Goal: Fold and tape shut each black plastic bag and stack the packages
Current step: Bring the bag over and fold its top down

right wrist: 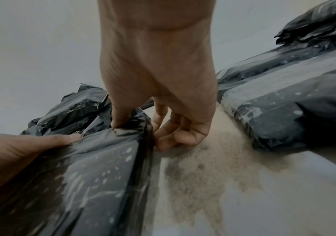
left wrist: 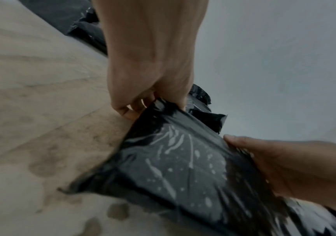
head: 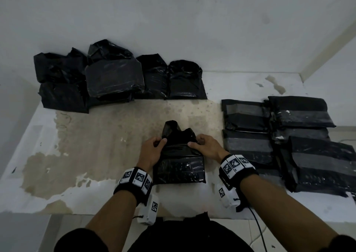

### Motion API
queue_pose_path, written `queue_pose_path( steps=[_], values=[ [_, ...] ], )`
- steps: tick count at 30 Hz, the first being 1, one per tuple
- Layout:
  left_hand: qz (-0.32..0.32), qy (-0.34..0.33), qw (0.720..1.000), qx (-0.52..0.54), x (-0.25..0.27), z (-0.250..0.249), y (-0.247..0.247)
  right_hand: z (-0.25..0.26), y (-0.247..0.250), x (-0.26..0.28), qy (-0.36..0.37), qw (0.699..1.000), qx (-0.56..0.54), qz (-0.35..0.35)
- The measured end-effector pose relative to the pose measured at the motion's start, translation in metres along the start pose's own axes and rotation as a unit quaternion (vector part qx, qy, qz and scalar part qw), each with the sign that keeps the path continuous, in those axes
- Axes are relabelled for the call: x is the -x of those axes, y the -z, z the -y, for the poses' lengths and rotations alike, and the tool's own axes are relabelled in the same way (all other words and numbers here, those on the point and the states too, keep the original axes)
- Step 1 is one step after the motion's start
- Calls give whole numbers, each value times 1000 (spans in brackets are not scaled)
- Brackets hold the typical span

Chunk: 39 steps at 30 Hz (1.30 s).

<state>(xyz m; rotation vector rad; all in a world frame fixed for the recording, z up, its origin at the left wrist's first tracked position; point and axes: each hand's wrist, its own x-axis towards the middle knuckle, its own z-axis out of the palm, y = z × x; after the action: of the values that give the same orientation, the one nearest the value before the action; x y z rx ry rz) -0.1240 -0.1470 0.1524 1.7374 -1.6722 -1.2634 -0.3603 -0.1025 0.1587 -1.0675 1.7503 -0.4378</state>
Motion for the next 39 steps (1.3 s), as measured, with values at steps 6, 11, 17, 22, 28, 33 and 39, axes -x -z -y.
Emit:
queue_pose_path(
  steps=[6, 11, 17, 22, 28, 33, 39],
  values=[
    [-43, -50, 994, -86, -7, 5, 14, 1, -6, 1, -7, 999, -32, -4],
    [-7, -48, 999, -12, -3, -5, 9, -5, -6, 3, 10, 997, -17, -68],
    [-41, -76, 996, -30, -6, -3, 3, -12, 6, 5, -12, 996, -8, -88],
    [-40, -57, 996, -62, -11, -8, 9, -7, 14, 8, -14, 996, 0, -91],
    [1, -93, 995, -31, -8, -20, 10, 11, 17, -2, 37, 986, -120, -113],
    [-17, -56, 998, -19, -14, -8, 19, 5, 22, -9, 41, 983, -135, -121],
    [16, -42, 993, 108, -15, -26, 22, 11, 23, -2, 63, 978, -157, -119]
  ],
)
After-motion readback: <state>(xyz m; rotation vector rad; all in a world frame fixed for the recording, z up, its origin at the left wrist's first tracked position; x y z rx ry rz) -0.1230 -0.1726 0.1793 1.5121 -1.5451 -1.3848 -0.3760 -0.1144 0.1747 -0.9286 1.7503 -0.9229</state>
